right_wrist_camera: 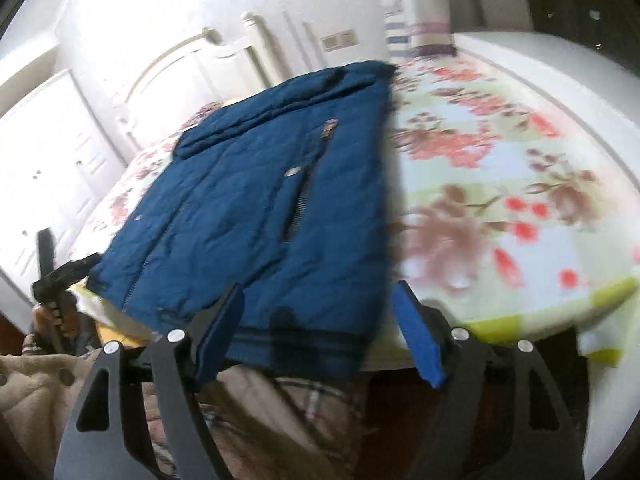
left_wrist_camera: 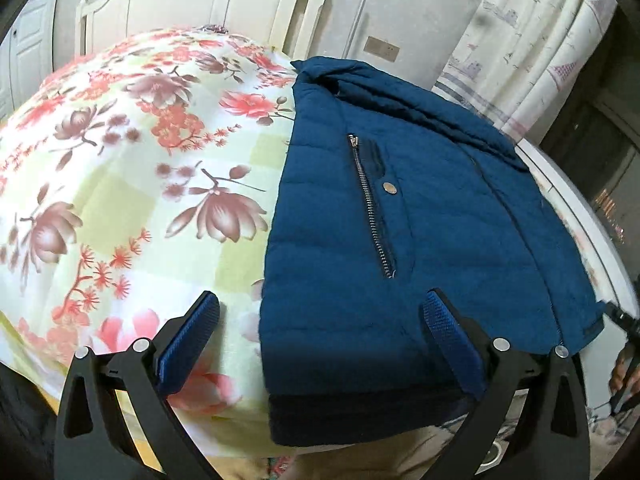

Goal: Fold large clothes
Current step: 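Hold the folded jacket edge with both tools and lift it slightly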

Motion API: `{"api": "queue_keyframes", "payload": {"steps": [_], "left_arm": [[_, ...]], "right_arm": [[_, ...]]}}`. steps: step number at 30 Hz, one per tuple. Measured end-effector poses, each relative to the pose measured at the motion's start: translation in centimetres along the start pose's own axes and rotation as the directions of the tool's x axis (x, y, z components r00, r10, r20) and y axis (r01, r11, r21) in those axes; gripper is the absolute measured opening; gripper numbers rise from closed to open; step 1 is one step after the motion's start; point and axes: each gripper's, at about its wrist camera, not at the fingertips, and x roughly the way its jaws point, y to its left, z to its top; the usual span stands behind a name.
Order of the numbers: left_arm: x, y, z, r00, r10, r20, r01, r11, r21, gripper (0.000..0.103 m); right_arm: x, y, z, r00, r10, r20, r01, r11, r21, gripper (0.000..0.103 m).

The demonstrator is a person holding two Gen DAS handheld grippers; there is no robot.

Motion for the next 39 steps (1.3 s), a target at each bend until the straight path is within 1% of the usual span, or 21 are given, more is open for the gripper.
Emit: {"api": "queue_keyframes", "payload": {"steps": [2,4,6,7,9,10,12,14,15,16,21,25,27,29,30,31,32,34,37,38,39], "left_arm": [[0.2,0.0,-0.2,1.000,-0.009,0.001,0.009,1.000,-0.005,0.098],[0.3,-0.4,-0.3,1.000,-0.006,0.004,0.006,1.000,0.014,0.098],[0.3,-0.9,-0.5,0.999,-0.031,-0.008,0.031,0.999,0.035,0.098],[0.4,-1.4,-0.6,0.999,-0.041,-0.017,0.042,0.998,0.050,0.098],[0.8,-2.5,-0.7,1.000,-0.007,-0.030,0.010,0.995,0.097,0.098],[1.0,-3.1,-0.8,0.999,0.031,-0.031,-0.026,0.992,0.126,0.098],[1.3,-3.5,-1.0,0.998,0.055,-0.028,-0.051,0.988,0.148,0.098],[1.3,-3.4,-1.0,0.998,0.055,-0.031,-0.050,0.988,0.144,0.098],[1.3,-3.4,-1.0,0.998,0.054,-0.033,-0.048,0.988,0.145,0.098],[1.3,-3.3,-1.0,0.998,0.054,-0.035,-0.048,0.988,0.147,0.098],[1.6,-3.6,-1.2,0.997,0.074,-0.028,-0.068,0.983,0.171,0.098],[1.5,-3.7,-1.2,0.997,0.071,-0.025,-0.066,0.983,0.174,0.098],[1.5,-3.9,-1.2,0.997,0.070,-0.020,-0.065,0.982,0.175,0.098],[1.5,-3.8,-1.3,0.997,0.069,-0.019,-0.065,0.982,0.178,0.098],[1.5,-3.8,-1.3,0.998,0.067,-0.020,-0.062,0.982,0.178,0.098],[1.5,-3.7,-1.3,0.998,0.061,-0.022,-0.056,0.983,0.177,0.098],[1.4,-3.6,-1.3,0.998,0.050,-0.026,-0.045,0.984,0.174,0.097],[0.9,-3.1,-1.3,0.999,0.003,-0.038,0.003,0.987,0.162,0.097],[-0.2,-1.8,-1.6,0.992,-0.114,-0.053,0.119,0.986,0.119,0.097],[-0.6,-1.2,-1.7,0.980,-0.188,-0.063,0.193,0.977,0.091,0.097],[-0.9,-0.7,-1.7,0.968,-0.242,-0.068,0.246,0.967,0.064,0.097]], "right_arm": [[0.1,-1.3,0.2,1.000,-0.002,-0.004,0.002,0.999,0.046,0.075],[0.8,-1.6,-0.2,0.999,0.042,-0.028,-0.040,0.996,0.079,0.075],[1.3,-0.9,-0.6,0.998,0.047,-0.035,-0.045,0.998,0.053,0.075],[1.4,-0.6,-0.7,0.996,0.077,-0.044,-0.074,0.996,0.050,0.075],[1.8,-0.1,-0.8,0.992,0.108,-0.061,-0.106,0.993,0.043,0.070],[1.9,0.2,-0.9,0.993,0.101,-0.063,-0.099,0.995,0.032,0.070],[1.8,0.4,-0.8,0.993,0.097,-0.068,-0.095,0.995,0.024,0.070],[1.6,0.1,-0.9,0.992,0.099,-0.078,-0.096,0.995,0.039,0.065],[1.5,-0.1,-0.9,0.993,0.086,-0.083,-0.083,0.996,0.043,0.058],[1.3,-0.2,-0.9,0.993,0.080,-0.087,-0.076,0.996,0.046,0.055],[1.6,0.8,-0.9,0.992,0.065,-0.105,-0.063,0.998,0.020,0.059],[2.1,0.9,-0.6,0.992,0.082,-0.097,-0.078,0.996,0.036,0.058],[2.4,0.5,-0.2,0.993,0.083,-0.087,-0.077,0.995,0.068,0.058],[2.6,0.9,-0.1,0.992,0.079,-0.102,-0.074,0.996,0.052,0.059],[2.7,1.2,-0.1,0.988,0.094,-0.119,-0.090,0.995,0.041,0.059],[2.8,1.3,-0.1,0.980,0.139,-0.144,-0.134,0.990,0.042,0.059],[2.7,1.2,-0.2,0.973,0.168,-0.160,-0.163,0.986,0.042,0.059],[2.4,0.7,-0.5,0.967,0.193,-0.167,-0.188,0.981,0.045,0.059],[2.2,-0.1,-0.8,0.961,0.236,-0.144,-0.226,0.971,0.082,0.059],[2.2,-0.2,-0.8,0.960,0.242,-0.138,-0.232,0.969,0.083,0.059],[2.4,-0.1,-0.7,0.959,0.249,-0.133,-0.240,0.967,0.083,0.059]]}}
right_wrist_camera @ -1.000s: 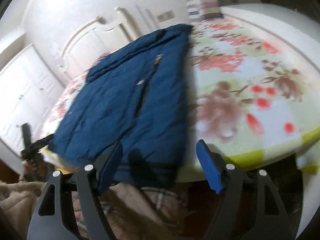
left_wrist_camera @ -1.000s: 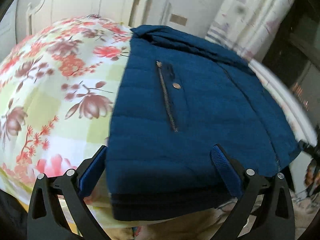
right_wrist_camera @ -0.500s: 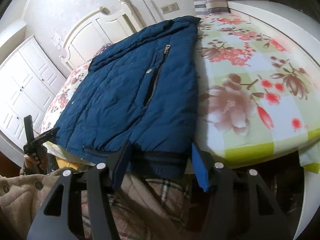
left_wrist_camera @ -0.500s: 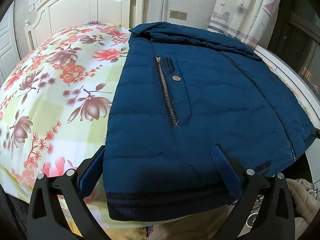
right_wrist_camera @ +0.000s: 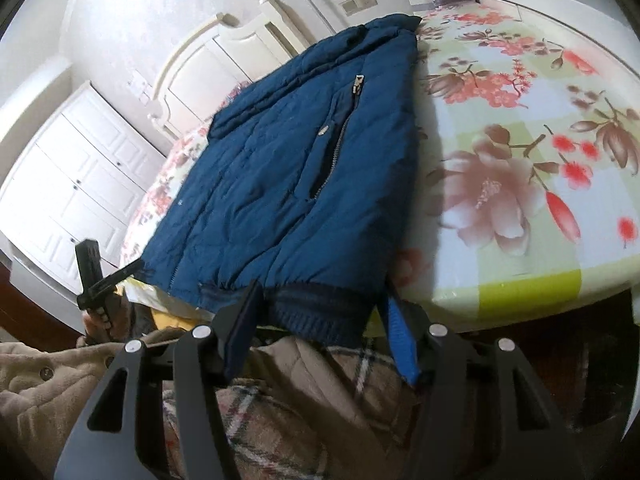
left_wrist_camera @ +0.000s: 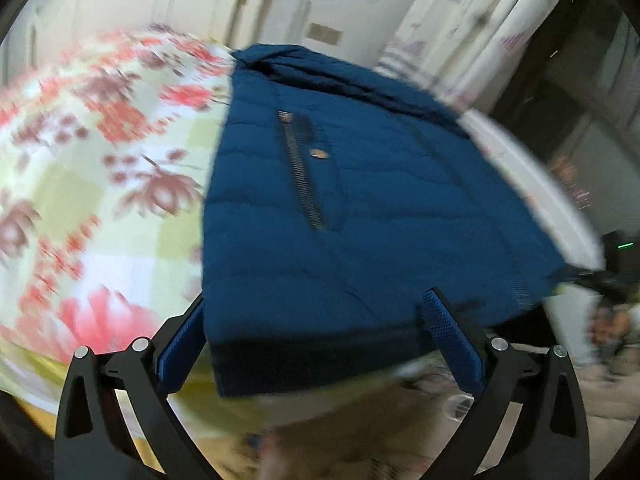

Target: Fold large clothes

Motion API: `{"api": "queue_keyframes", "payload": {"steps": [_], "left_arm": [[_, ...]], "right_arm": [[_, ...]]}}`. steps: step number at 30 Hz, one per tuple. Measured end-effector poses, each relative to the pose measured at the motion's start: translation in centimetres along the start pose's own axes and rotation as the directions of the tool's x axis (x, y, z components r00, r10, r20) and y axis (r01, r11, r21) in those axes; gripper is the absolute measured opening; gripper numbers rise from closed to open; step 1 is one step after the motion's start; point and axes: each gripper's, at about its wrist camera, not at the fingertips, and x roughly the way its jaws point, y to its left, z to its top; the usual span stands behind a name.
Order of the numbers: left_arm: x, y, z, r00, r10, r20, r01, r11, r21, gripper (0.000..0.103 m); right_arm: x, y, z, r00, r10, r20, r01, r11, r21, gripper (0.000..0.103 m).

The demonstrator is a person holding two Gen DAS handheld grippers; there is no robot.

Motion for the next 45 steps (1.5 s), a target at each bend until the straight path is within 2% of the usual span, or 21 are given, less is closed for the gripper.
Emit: {"api": "queue_keyframes", "payload": {"steps": [5,8,12,14,16,20,26,27,28,29,30,34,37,40,45], "left_arm": [[0.3,1.4,0.8,0.991,-0.133,0.013,0.134,0.987,-0.093,0.097],[1.4,1.3,2.1,0.991,-0.135,0.017,0.136,0.984,-0.117,0.097],[2.8,0.6,3.2,0.990,-0.139,0.003,0.139,0.985,-0.104,0.095],[2.6,0.4,2.7,0.990,-0.137,-0.011,0.136,0.988,-0.079,0.079],[1.7,1.0,1.9,0.989,-0.145,-0.006,0.145,0.987,-0.074,0.072],[1.2,2.4,1.8,0.980,-0.199,0.021,0.200,0.969,-0.144,0.072],[4.1,1.3,4.4,0.983,-0.182,0.020,0.183,0.973,-0.143,0.072],[4.5,1.3,4.8,0.981,-0.191,0.018,0.192,0.968,-0.161,0.064],[4.5,1.5,5.0,0.982,-0.185,0.025,0.186,0.966,-0.179,0.033],[4.2,1.7,4.9,0.987,-0.159,0.038,0.163,0.969,-0.187,0.023],[3.8,1.9,4.7,0.985,-0.162,0.052,0.169,0.966,-0.194,0.018],[1.0,2.7,3.1,0.977,-0.161,0.137,0.189,0.957,-0.221,0.011],[-1.4,2.1,2.3,0.966,-0.178,0.189,0.219,0.949,-0.228,0.010],[-5.1,0.7,1.9,0.944,-0.221,0.244,0.268,0.946,-0.180,0.010],[-11.0,-1.3,0.8,0.909,-0.305,0.286,0.339,0.937,-0.079,0.010]], "right_arm": [[1.6,0.4,1.2,1.000,0.014,0.009,-0.014,1.000,-0.004,0.059],[2.8,0.8,2.0,1.000,0.012,0.014,-0.012,1.000,0.006,0.059],[3.7,1.9,2.3,1.000,-0.019,0.007,0.019,1.000,-0.024,0.058],[3.2,1.7,1.9,1.000,-0.019,-0.004,0.019,1.000,-0.024,0.056],[2.1,1.2,1.0,1.000,-0.016,0.001,0.016,1.000,-0.019,0.054],[1.9,0.2,0.9,0.999,0.023,0.024,-0.023,1.000,0.013,0.051],[4.0,0.6,2.6,0.998,0.008,0.060,-0.010,1.000,0.029,0.038],[4.1,0.8,2.7,0.997,0.004,0.073,-0.006,1.000,0.029,0.034],[4.0,1.1,2.6,0.996,-0.008,0.088,0.006,1.000,0.017,0.030],[3.9,1.4,2.5,0.995,-0.019,0.102,0.018,1.000,0.004,0.028],[3.5,1.7,2.3,0.992,-0.027,0.121,0.028,1.000,-0.012,0.025],[2.0,2.2,1.6,0.984,-0.024,0.176,0.029,0.999,-0.020,0.019],[0.0,3.3,1.3,0.980,0.001,0.201,0.011,0.998,-0.061,0.017],[-3.7,5.5,0.7,0.970,0.064,0.235,-0.028,0.987,-0.155,0.016],[-9.6,9.6,-1.2,0.962,0.095,0.255,-0.009,0.947,-0.320,0.016]]}}
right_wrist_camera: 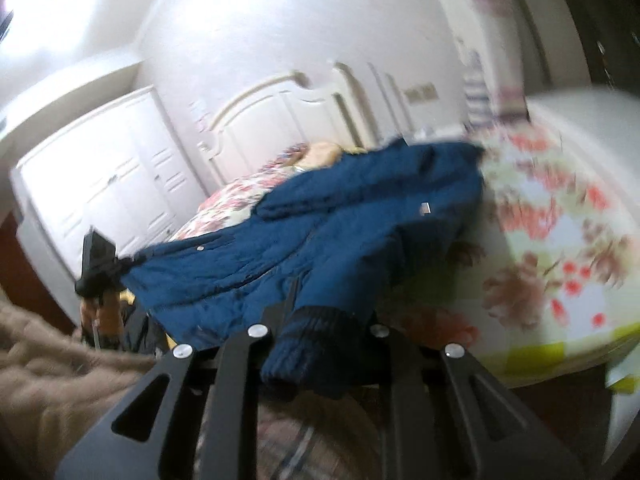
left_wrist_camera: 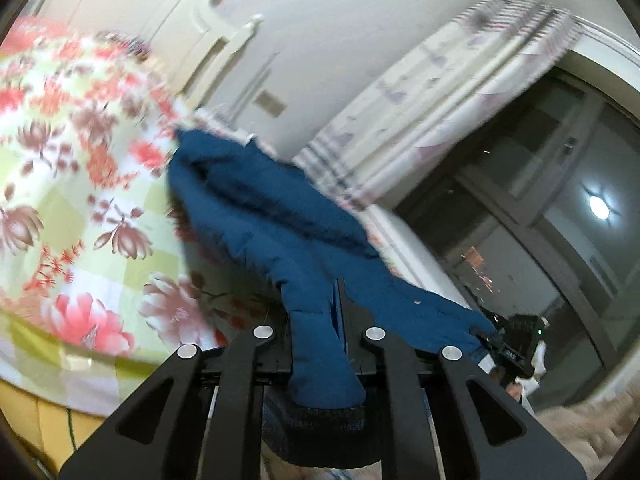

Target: Fold large clothes

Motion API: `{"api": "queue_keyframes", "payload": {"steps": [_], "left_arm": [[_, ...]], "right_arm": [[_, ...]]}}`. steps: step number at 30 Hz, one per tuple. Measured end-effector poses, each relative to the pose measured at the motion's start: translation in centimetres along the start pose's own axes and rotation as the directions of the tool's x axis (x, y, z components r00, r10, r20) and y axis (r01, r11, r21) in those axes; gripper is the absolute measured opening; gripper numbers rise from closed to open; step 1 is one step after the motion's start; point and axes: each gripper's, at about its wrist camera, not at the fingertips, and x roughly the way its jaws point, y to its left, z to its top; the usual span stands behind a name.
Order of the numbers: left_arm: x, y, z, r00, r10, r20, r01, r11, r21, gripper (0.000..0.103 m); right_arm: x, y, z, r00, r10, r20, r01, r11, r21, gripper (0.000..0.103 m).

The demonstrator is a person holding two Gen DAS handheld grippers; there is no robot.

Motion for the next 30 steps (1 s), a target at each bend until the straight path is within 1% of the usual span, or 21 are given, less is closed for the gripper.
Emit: {"api": "queue_keyframes", "payload": {"steps": [2,4,7,9,10,12,13,14,15,17,18,19,20,21,23,25,26,27,28,29,30], "left_arm": [[-1.8,-1.5,-0.1,0.999,-0.026,0.019,0.026,0.999,0.027,0.010],[-4.0,-2.5,-0.1,0.996,-0.066,0.060,0.064,0.998,0.028,0.010],[-6.4,-3.5,0.1,0.984,-0.142,0.107,0.138,0.989,0.049,0.011],[-6.8,-3.9,0.8,0.979,-0.164,0.118,0.156,0.985,0.072,0.012],[-6.4,-3.7,1.3,0.980,-0.161,0.116,0.154,0.986,0.063,0.013],[-4.2,-2.5,2.7,0.984,-0.156,0.091,0.157,0.988,-0.001,0.013],[-2.5,-1.5,3.6,0.984,-0.162,0.070,0.165,0.985,-0.041,0.013],[-0.4,-0.6,4.6,0.987,-0.151,0.045,0.154,0.986,-0.062,0.013],[0.7,0.0,5.4,0.990,-0.135,0.031,0.137,0.988,-0.074,0.013],[4.0,1.5,7.2,0.994,-0.109,0.010,0.110,0.987,-0.120,0.013],[6.3,2.7,8.4,0.996,-0.094,-0.009,0.091,0.982,-0.167,0.013],[8.8,4.2,9.5,0.997,-0.065,-0.035,0.055,0.973,-0.223,0.014],[10.1,5.1,10.0,0.997,-0.049,-0.052,0.034,0.965,-0.258,0.014],[12.5,6.9,10.6,0.996,-0.021,-0.091,-0.010,0.943,-0.332,0.015],[16.3,10.0,11.1,0.987,0.031,-0.158,-0.097,0.899,-0.427,0.016],[18.4,11.9,11.0,0.981,0.042,-0.189,-0.128,0.875,-0.466,0.017],[19.3,12.8,10.7,0.979,0.041,-0.201,-0.137,0.859,-0.494,0.017],[19.4,13.3,10.4,0.980,0.030,-0.197,-0.129,0.851,-0.510,0.017],[19.1,13.5,10.2,0.983,0.007,-0.181,-0.102,0.848,-0.520,0.018],[18.5,13.4,10.2,0.987,-0.026,-0.159,-0.061,0.852,-0.520,0.019],[17.9,13.2,10.3,0.989,-0.050,-0.142,-0.031,0.855,-0.517,0.021]], "right_arm": [[-2.4,2.4,0.5,1.000,0.001,0.017,0.000,0.996,-0.093,0.016],[-4.9,5.0,1.2,0.999,-0.007,0.043,0.015,0.984,-0.180,0.016],[-7.6,7.7,2.4,0.995,-0.001,0.100,0.028,0.965,-0.262,0.016],[-8.3,8.2,3.4,0.991,0.019,0.129,0.017,0.962,-0.271,0.016],[-7.7,7.9,4.1,0.990,0.027,0.135,0.008,0.968,-0.250,0.016],[-5.3,6.1,5.6,0.994,0.014,0.112,0.005,0.986,-0.167,0.017],[-3.8,4.8,6.2,0.996,0.006,0.093,0.005,0.993,-0.114,0.017],[-1.5,2.6,7.2,0.998,0.003,0.065,-0.001,1.000,-0.028,0.017],[0.8,0.5,8.2,0.999,-0.001,0.039,-0.001,0.999,0.046,0.017],[4.8,-2.0,9.6,0.998,-0.053,-0.014,0.054,0.991,0.120,0.017],[7.1,-3.4,10.2,0.996,-0.075,-0.043,0.081,0.984,0.157,0.017],[9.0,-4.6,10.6,0.994,-0.087,-0.072,0.100,0.976,0.195,0.017],[11.9,-6.6,11.1,0.988,-0.103,-0.115,0.129,0.958,0.255,0.017],[13.7,-7.8,11.2,0.983,-0.118,-0.140,0.153,0.948,0.279,0.018],[17.2,-10.3,11.0,0.975,-0.128,-0.182,0.186,0.919,0.349,0.023],[20.5,-13.3,9.9,0.969,-0.104,-0.224,0.196,0.875,0.442,0.028],[21.2,-14.1,9.4,0.972,-0.083,-0.220,0.182,0.860,0.476,0.028],[21.2,-14.7,9.0,0.979,-0.054,-0.198,0.151,0.844,0.514,0.029],[20.8,-14.8,8.6,0.985,-0.029,-0.172,0.118,0.839,0.531,0.032],[20.3,-14.6,8.6,0.989,-0.016,-0.150,0.094,0.842,0.531,0.036],[19.5,-14.4,8.7,0.993,-0.010,-0.121,0.073,0.847,0.527,0.049]]}}
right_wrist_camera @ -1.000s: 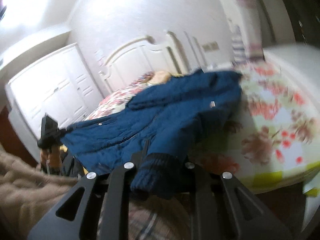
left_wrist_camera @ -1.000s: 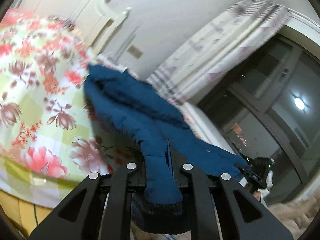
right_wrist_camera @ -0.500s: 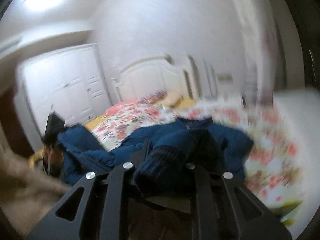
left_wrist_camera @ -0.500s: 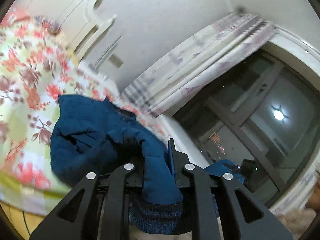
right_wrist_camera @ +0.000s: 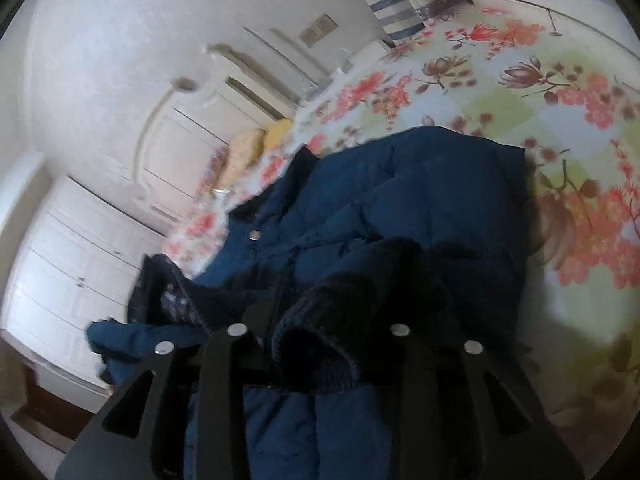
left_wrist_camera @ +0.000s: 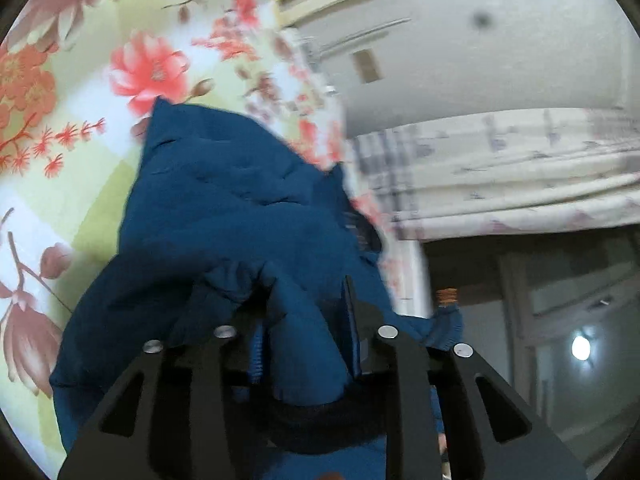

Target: Fold large clothes

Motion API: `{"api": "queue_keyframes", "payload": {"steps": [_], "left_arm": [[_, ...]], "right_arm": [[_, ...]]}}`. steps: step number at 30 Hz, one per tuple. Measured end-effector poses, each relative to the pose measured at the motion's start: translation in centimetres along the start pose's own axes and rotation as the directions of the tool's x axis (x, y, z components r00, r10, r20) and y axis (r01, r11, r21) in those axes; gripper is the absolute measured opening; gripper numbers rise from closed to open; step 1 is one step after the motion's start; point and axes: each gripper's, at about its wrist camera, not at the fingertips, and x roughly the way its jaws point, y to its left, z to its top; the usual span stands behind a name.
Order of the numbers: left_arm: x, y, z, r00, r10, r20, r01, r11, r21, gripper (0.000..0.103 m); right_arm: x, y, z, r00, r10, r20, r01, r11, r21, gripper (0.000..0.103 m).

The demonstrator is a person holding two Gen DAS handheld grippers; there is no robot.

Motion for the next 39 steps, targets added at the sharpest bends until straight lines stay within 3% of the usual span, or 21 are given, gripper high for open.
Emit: {"api": "queue_keyframes", "payload": {"steps": [1,2,3,4,6,8,12,16,18,20,24,26,29,30,31,32,33,34,39], "left_arm": [[-0.9,-0.2,-0.1,1.000,-0.029,0.005,0.029,1.000,0.011,0.028],[-1.9,-0.5,-0.2,0.998,-0.064,0.014,0.064,0.998,0.023,0.040],[-2.7,-0.9,-0.2,0.994,-0.105,0.025,0.104,0.994,0.036,0.097],[-4.1,-1.3,-0.3,0.986,-0.157,0.061,0.154,0.987,0.053,0.099],[-6.0,-2.1,-0.2,0.980,-0.172,0.099,0.165,0.983,0.080,0.099],[-7.6,-2.6,0.0,0.973,-0.188,0.137,0.177,0.980,0.089,0.099],[-10.0,-3.4,-0.2,0.969,-0.072,0.238,0.039,0.989,0.142,0.099],[-8.2,-3.7,-0.9,0.986,0.045,0.163,-0.081,0.972,0.222,0.099],[-6.9,-3.8,-1.2,0.980,0.153,0.127,-0.185,0.935,0.303,0.099],[-5.6,-4.4,-1.6,0.957,0.243,0.156,-0.287,0.871,0.399,0.099],[-4.6,-5.0,-2.0,0.935,0.288,0.207,-0.355,0.780,0.516,0.099],[-3.8,-5.0,-2.2,0.932,0.301,0.202,-0.362,0.758,0.543,0.099],[-2.5,-4.5,-2.3,0.930,0.323,0.174,-0.364,0.746,0.557,0.099],[-2.4,-4.4,-2.4,0.929,0.330,0.168,-0.365,0.743,0.561,0.099],[-2.3,-4.1,-2.5,0.927,0.339,0.161,-0.368,0.737,0.567,0.099],[-2.2,-3.9,-2.5,0.924,0.349,0.158,-0.374,0.730,0.572,0.099],[-2.2,-3.7,-2.5,0.920,0.357,0.159,-0.381,0.724,0.575,0.099],[-2.3,-3.5,-2.4,0.918,0.363,0.159,-0.385,0.721,0.577,0.099],[-2.3,-4.0,-1.5,0.915,0.362,0.178,-0.395,0.709,0.584,0.099]], "right_arm": [[-1.5,0.4,-0.3,0.998,0.022,0.054,-0.021,1.000,-0.017,0.067],[-2.6,0.7,-0.6,0.995,0.033,0.094,-0.030,0.999,-0.034,0.073],[-4.2,1.1,-0.8,0.987,0.051,0.155,-0.042,0.997,-0.062,0.077],[-5.3,1.4,-1.0,0.980,0.068,0.188,-0.053,0.995,-0.082,0.077],[-7.1,1.5,-1.1,0.970,0.076,0.230,-0.053,0.993,-0.101,0.077],[-8.3,2.0,-1.1,0.968,0.029,0.250,0.005,0.991,-0.137,0.077],[-8.3,2.8,-1.3,0.968,-0.082,0.235,0.133,0.969,-0.210,0.077],[-6.2,2.2,-0.7,0.969,-0.184,0.165,0.225,0.934,-0.277,0.078],[-4.4,1.7,-0.1,0.968,-0.231,0.098,0.250,0.918,-0.307,0.078],[-2.6,1.8,0.6,0.959,-0.278,0.058,0.280,0.896,-0.343,0.079],[0.3,2.8,2.2,0.952,-0.307,0.008,0.283,0.866,-0.412,0.084],[2.3,3.2,3.0,0.939,-0.342,-0.022,0.296,0.842,-0.451,0.086],[4.9,2.9,3.3,0.924,-0.373,-0.082,0.294,0.831,-0.473,0.088],[5.1,2.9,3.2,0.925,-0.372,-0.082,0.291,0.829,-0.476,0.085],[5.0,2.9,2.9,0.934,-0.348,-0.078,0.271,0.835,-0.479,0.069],[4.7,3.0,2.7,0.940,-0.335,-0.063,0.266,0.838,-0.476,0.060],[4.0,3.1,2.2,0.945,-0.324,-0.037,0.267,0.834,-0.483,0.036],[3.4,3.4,1.8,0.947,-0.323,0.000,0.280,0.823,-0.495,0.020],[0.6,4.7,-0.2,0.931,-0.342,0.128,0.356,0.775,-0.523,0.015]]}}
